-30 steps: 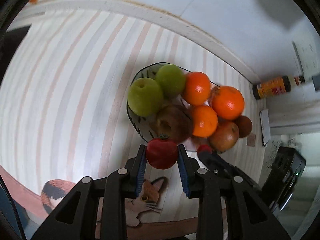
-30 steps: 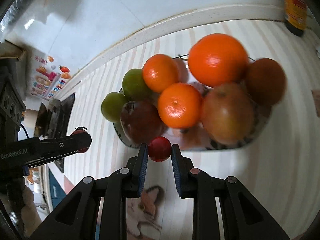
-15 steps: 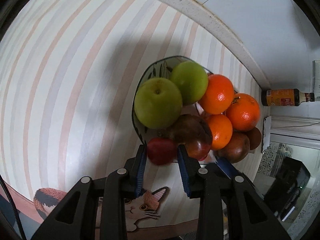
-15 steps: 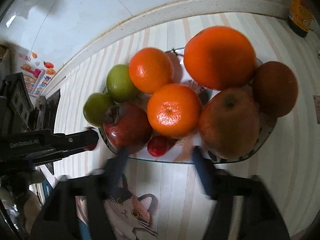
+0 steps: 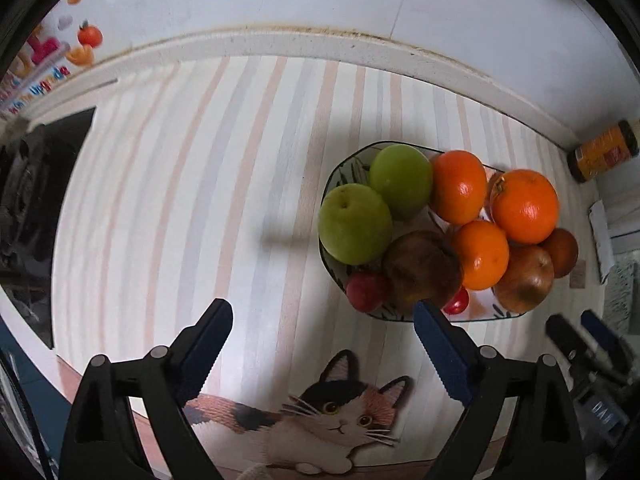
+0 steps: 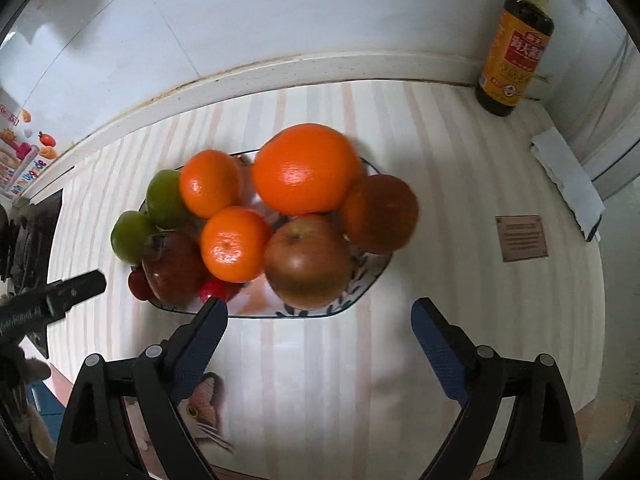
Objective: Organize fruits
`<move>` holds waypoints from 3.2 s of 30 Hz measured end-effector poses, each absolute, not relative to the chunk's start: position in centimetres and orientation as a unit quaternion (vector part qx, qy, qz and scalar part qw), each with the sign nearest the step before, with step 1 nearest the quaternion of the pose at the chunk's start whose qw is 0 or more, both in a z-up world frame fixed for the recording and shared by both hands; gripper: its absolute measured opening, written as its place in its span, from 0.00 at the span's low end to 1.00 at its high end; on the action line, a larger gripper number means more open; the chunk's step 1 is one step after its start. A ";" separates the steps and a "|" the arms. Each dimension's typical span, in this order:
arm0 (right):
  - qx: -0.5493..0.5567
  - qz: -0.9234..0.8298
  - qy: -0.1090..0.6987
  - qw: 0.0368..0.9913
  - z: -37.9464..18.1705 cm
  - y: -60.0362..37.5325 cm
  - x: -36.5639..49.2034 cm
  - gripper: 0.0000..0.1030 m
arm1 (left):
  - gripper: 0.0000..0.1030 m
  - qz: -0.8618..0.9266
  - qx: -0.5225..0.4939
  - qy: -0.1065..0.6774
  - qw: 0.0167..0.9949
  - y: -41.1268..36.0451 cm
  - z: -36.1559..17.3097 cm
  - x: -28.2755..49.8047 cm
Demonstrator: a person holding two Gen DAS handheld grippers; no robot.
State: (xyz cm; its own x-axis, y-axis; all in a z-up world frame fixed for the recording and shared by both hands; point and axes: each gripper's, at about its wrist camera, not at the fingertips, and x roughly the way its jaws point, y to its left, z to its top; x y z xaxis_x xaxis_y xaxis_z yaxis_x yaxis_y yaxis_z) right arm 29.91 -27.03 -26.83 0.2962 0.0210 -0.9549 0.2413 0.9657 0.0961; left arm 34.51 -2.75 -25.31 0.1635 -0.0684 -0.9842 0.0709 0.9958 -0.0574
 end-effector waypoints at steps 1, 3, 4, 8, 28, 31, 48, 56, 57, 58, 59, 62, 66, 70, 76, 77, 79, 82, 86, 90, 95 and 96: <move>0.109 -0.069 0.588 0.798 -26.7 -27.4 29.8 0.92 | 0.90 -0.043 0.006 0.641 0.766 -2.9 -25.1 34.1; 0.105 -0.063 0.582 0.804 -26.1 -27.6 29.6 0.92 | 0.90 -0.040 0.009 0.636 0.770 -3.1 -24.7 33.6; 0.102 -0.062 0.579 0.806 -25.9 -27.6 29.5 0.92 | 0.90 -0.038 0.009 0.634 0.772 -3.2 -24.3 33.2; 0.095 -0.049 0.567 0.817 -24.3 -27.2 28.7 0.92 | 0.90 -0.035 0.016 0.615 0.788 -3.6 -22.6 31.5; 0.086 -0.057 0.443 0.890 -7.9 -23.0 9.7 0.92 | 0.91 -0.062 0.031 0.446 0.892 -0.8 -6.5 13.4; 0.085 -0.056 0.424 0.900 -5.4 -21.7 5.7 0.92 | 0.90 -0.068 0.033 0.430 0.900 -0.1 -4.7 10.3; 0.048 -0.053 0.345 0.936 3.7 -18.6 -6.7 0.94 | 0.90 -0.082 0.025 0.367 0.926 1.5 1.2 -0.3; 0.056 -0.035 0.348 0.935 4.3 -18.8 -6.7 0.94 | 0.90 -0.080 0.016 0.363 0.928 1.4 1.8 -0.8; 0.058 -0.032 0.349 0.935 4.3 -18.8 -6.6 0.94 | 0.90 -0.079 0.015 0.363 0.928 1.3 1.8 -0.8; 0.056 -0.032 0.350 0.935 4.2 -18.8 -6.4 0.94 | 0.90 -0.078 0.016 0.362 0.929 1.3 1.7 -0.8; 0.059 -0.030 0.352 0.934 4.0 -18.9 -6.1 0.94 | 0.90 -0.077 0.016 0.361 0.929 1.3 1.7 -0.7; 0.064 -0.028 0.357 0.931 3.5 -19.2 -5.2 0.94 | 0.91 -0.075 0.013 0.366 0.927 1.2 1.2 0.1; 0.073 -0.029 0.369 0.926 2.4 -19.7 -3.4 0.94 | 0.91 -0.073 0.007 0.376 0.924 1.2 0.4 1.9; 0.082 -0.033 0.379 0.921 1.0 -20.4 -1.0 0.94 | 1.00 -0.067 0.011 0.382 0.922 0.8 -0.3 4.1; 0.084 -0.041 0.402 0.911 -1.3 -21.1 3.4 0.94 | 1.00 -0.057 0.020 0.403 0.913 0.3 -1.9 7.5; 0.084 -0.041 0.407 0.908 -1.8 -21.2 4.3 0.94 | 1.00 -0.055 0.023 0.407 0.911 0.1 -2.2 8.1; 0.082 -0.043 0.417 0.904 -2.7 -21.5 5.8 0.94 | 1.00 -0.053 0.025 0.413 0.909 0.0 -2.8 9.2; 0.084 -0.042 0.433 0.897 -4.3 -21.9 7.9 0.94 | 1.00 -0.052 0.029 0.425 0.903 -0.5 -3.8 10.6; 0.083 -0.043 0.447 0.890 -5.9 -22.1 9.7 0.94 | 1.00 -0.048 0.034 0.440 0.896 -0.9 -5.0 12.1; 0.083 -0.044 0.460 0.883 -7.3 -22.4 11.2 0.94 | 1.00 -0.041 0.036 0.449 0.892 -1.2 -6.0 13.2; 0.083 -0.044 0.468 0.879 -8.2 -22.6 12.1 0.94 | 1.00 -0.039 0.035 0.458 0.888 -1.4 -6.8 14.2; 0.083 -0.044 0.468 0.879 -8.2 -22.7 12.1 0.94 | 1.00 -0.039 0.035 0.458 0.887 -1.4 -6.8 14.3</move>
